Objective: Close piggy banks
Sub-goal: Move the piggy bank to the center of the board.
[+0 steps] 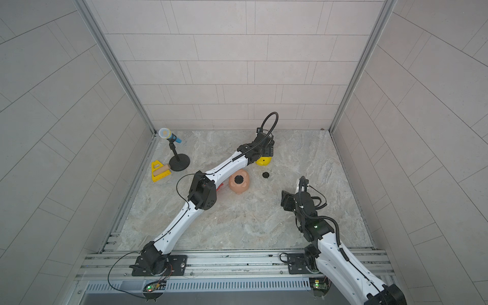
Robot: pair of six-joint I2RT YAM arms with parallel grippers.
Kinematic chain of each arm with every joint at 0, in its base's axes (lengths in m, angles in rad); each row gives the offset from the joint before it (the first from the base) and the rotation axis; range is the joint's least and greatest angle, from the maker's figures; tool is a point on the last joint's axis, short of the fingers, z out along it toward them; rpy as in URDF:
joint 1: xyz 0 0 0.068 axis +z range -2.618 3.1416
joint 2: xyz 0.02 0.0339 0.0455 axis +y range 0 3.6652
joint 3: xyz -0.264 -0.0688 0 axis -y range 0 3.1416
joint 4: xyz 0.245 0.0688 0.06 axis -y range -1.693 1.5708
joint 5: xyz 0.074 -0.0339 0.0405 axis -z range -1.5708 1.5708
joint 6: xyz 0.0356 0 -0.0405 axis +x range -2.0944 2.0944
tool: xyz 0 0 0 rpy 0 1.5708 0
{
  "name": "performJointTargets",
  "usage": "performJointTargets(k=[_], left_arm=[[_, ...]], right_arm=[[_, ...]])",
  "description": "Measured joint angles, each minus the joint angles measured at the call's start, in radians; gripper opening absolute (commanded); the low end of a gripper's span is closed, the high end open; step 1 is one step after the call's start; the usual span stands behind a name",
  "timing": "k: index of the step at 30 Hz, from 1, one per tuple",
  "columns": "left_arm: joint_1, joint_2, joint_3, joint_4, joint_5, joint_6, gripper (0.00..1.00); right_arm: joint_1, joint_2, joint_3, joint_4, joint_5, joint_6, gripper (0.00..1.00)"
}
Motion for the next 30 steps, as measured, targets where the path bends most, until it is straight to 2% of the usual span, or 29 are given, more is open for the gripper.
performJointTargets(k=[15, 30], left_arm=[[-0.084, -0.063, -0.094, -0.032, -0.014, -0.193, 0.9], [-0.138, -0.27, -0.43, -0.015, -0.021, -0.327, 0.9]], right_arm=[[0.0, -0.051, 0.0, -0.008, 0.01, 0.0, 0.72], [0.0, -0.093, -0.01, -0.035, 0.028, 0.0, 0.72]])
